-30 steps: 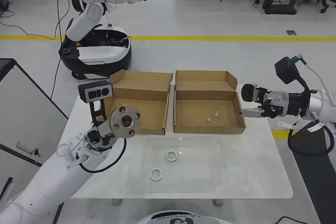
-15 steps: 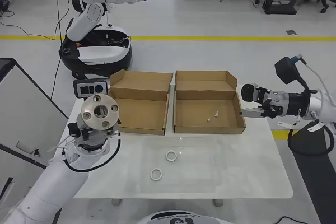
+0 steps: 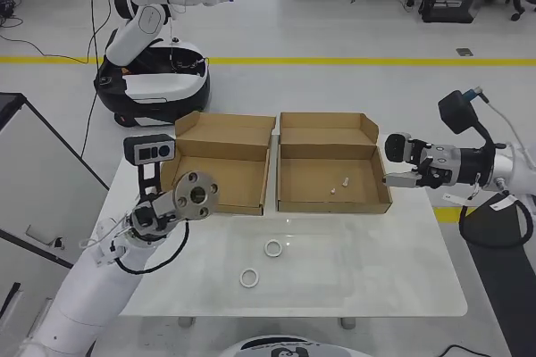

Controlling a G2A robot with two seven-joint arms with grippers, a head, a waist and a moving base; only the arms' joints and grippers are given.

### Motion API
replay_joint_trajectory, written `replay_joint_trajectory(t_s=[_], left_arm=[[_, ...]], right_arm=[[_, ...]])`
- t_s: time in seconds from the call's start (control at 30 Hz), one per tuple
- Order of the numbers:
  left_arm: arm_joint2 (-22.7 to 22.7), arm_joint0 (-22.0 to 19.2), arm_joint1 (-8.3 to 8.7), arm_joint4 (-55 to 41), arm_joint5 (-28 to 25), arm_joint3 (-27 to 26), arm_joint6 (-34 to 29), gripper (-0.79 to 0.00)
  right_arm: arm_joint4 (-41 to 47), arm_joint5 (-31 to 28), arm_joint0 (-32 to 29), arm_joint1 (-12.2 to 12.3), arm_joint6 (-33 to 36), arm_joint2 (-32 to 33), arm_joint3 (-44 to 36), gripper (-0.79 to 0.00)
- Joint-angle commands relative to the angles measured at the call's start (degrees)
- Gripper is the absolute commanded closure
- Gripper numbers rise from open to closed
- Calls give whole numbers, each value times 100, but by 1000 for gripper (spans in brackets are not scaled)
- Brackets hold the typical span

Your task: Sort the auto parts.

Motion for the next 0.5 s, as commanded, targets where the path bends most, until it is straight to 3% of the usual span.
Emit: replay_joint_trajectory(t_s=[0.0,0.47], left_arm=[[-25,30,-31,-54,20,-38,-20,0],[-507,283,-478,-1313,735,-485,-736,0]], right_arm=[[0,0,0,0,0,0,0,-785],[0,0,0,0,0,0,0,-785]])
